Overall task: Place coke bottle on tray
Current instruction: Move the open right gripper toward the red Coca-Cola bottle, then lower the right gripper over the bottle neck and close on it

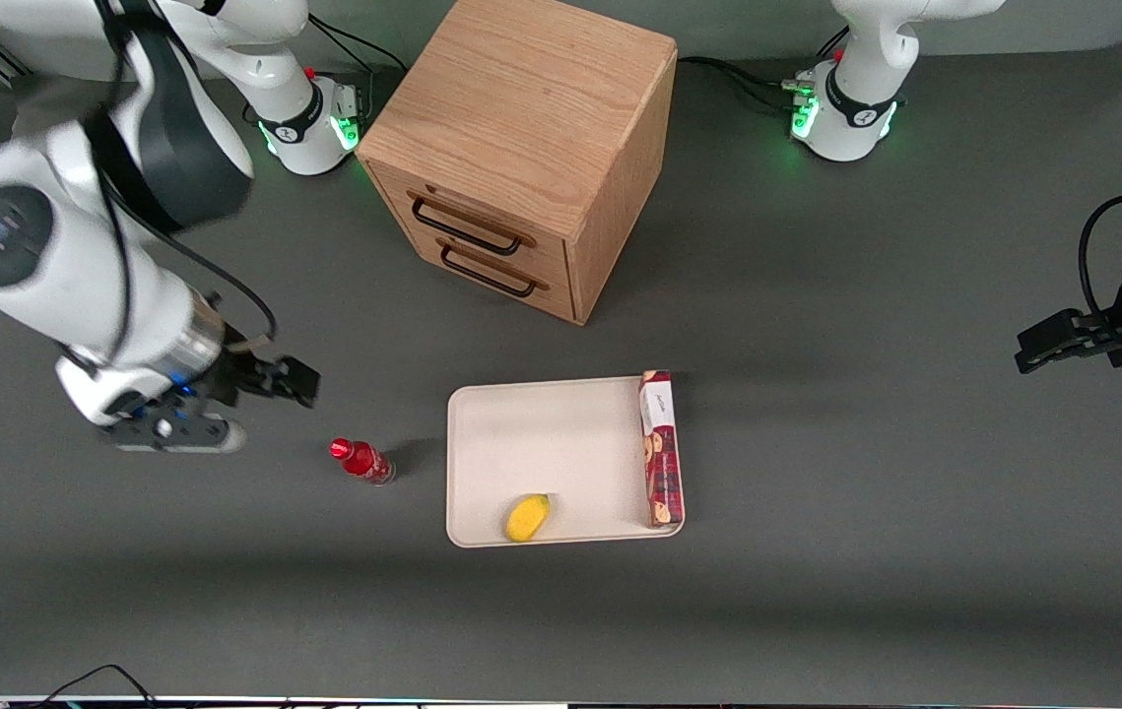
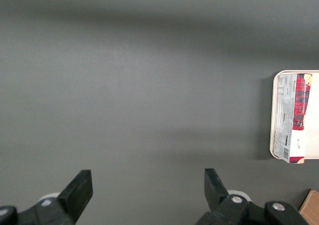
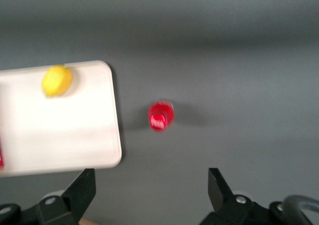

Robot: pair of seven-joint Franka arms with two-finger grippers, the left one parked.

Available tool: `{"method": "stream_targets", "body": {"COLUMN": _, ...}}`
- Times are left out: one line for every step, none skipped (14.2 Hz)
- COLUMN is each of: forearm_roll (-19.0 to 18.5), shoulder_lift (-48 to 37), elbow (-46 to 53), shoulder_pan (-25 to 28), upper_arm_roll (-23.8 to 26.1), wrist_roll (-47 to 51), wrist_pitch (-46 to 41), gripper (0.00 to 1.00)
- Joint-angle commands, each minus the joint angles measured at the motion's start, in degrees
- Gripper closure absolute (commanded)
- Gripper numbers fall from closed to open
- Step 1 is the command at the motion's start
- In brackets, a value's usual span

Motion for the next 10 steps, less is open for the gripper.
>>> {"method": "stream_targets", "body": {"forearm_roll": -5.38, "shoulder_lift": 4.36, "elbow": -2.95, "shoulder_pan": 0.08, "upper_arm_roll": 0.46, "wrist_roll": 5.30, "wrist_pitch": 8.49, "gripper": 0.00}}
{"method": "stream_targets", "body": {"forearm_roll": -6.27, "shoulder_lift": 5.50, "elbow": -4.53, "shoulder_pan": 0.07, "upper_arm_roll": 0.46, "wrist_roll": 6.36, "wrist_pitch": 11.75, "gripper": 0.00}}
{"method": "stream_targets", "body": {"forearm_roll": -6.89, "shoulder_lift": 6.56, "elbow": -5.94, "shoulder_pan": -0.01, "upper_arm_roll": 0.37, "wrist_roll": 6.45, "wrist_pitch": 14.22, "gripper": 0.00}}
{"method": "stream_targets", "body": {"forearm_roll": -7.42, "shoulder_lift": 7.61, "elbow": -6.74, "shoulder_pan": -0.01, "upper_arm_roll": 0.20, "wrist_roll": 7.33, "wrist_pitch": 15.81, "gripper": 0.00}}
{"method": "stream_targets", "body": {"forearm_roll": -7.42, "shoulder_lift": 8.32, "elbow": -7.27, "shoulder_pan": -0.10, "upper_arm_roll": 0.02, "wrist_roll": 7.94, "wrist_pitch": 16.52, "gripper": 0.00}}
{"method": "stream_targets", "body": {"forearm_roll": -7.42, "shoulder_lift": 8.59, "elbow": -7.71, "shoulder_pan": -0.19, "upper_arm_roll": -0.07, "wrist_roll": 8.04, "wrist_pitch": 16.62, "gripper": 0.00}}
{"method": "stream_targets", "body": {"forearm_roll": -7.34, "shoulder_lift": 8.59, "elbow": -8.76, "shoulder_pan": -0.45, "upper_arm_roll": -0.07, "wrist_roll": 8.12, "wrist_pitch": 16.70, "gripper": 0.00}}
{"method": "stream_targets", "body": {"forearm_roll": -7.34, "shoulder_lift": 8.33, "elbow": -9.90, "shoulder_pan": -0.63, "upper_arm_roll": -0.07, "wrist_roll": 8.13, "wrist_pitch": 16.70, "gripper": 0.00}}
{"method": "stream_targets", "body": {"forearm_roll": -7.33, "shoulder_lift": 7.80, "elbow": -10.69, "shoulder_pan": -0.63, "upper_arm_roll": -0.15, "wrist_roll": 8.13, "wrist_pitch": 16.79, "gripper": 0.03}}
{"method": "stream_targets", "body": {"forearm_roll": -7.33, "shoulder_lift": 7.36, "elbow": -11.22, "shoulder_pan": -0.63, "upper_arm_roll": -0.07, "wrist_roll": 8.13, "wrist_pitch": 16.79, "gripper": 0.15}}
